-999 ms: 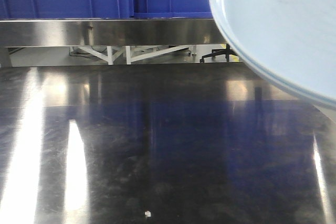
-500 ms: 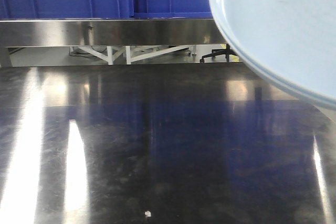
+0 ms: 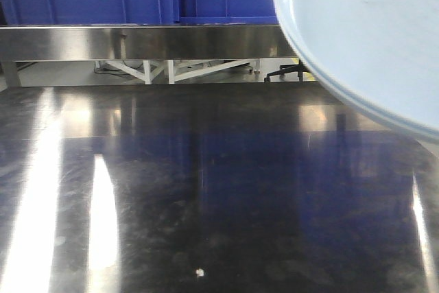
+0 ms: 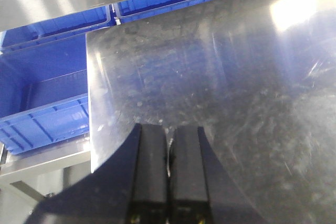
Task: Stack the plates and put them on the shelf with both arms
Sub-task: 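Hold the plates aloft in the right gripper while turning away from the table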
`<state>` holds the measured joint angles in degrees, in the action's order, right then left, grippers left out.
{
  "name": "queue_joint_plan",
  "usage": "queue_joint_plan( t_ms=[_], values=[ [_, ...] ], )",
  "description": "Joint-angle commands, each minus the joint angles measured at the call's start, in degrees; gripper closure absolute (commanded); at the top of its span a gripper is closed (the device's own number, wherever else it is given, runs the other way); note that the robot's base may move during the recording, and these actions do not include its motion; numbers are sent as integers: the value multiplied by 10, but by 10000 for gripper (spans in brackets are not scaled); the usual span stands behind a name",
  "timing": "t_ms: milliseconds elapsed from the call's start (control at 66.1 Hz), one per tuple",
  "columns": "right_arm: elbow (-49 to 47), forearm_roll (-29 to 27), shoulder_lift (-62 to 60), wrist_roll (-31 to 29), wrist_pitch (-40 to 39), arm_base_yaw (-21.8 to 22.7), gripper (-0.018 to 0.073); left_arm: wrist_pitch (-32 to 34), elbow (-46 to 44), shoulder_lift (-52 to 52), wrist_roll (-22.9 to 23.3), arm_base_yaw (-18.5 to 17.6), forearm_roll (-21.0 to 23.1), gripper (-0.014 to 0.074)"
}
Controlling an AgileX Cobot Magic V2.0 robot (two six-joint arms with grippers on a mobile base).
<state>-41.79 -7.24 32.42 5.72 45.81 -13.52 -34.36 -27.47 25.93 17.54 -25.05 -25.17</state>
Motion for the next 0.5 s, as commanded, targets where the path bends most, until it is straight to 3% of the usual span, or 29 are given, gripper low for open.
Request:
queue_joint_plan(
  t_ms=[0,484],
  values=[
    [-16,-7,0,-3,-47,3,503,43,-16,2,2,-1,-6,513],
    [-16,-7,0,-3,-47,3,503,43,-16,2,2,-1,-6,513]
  ],
)
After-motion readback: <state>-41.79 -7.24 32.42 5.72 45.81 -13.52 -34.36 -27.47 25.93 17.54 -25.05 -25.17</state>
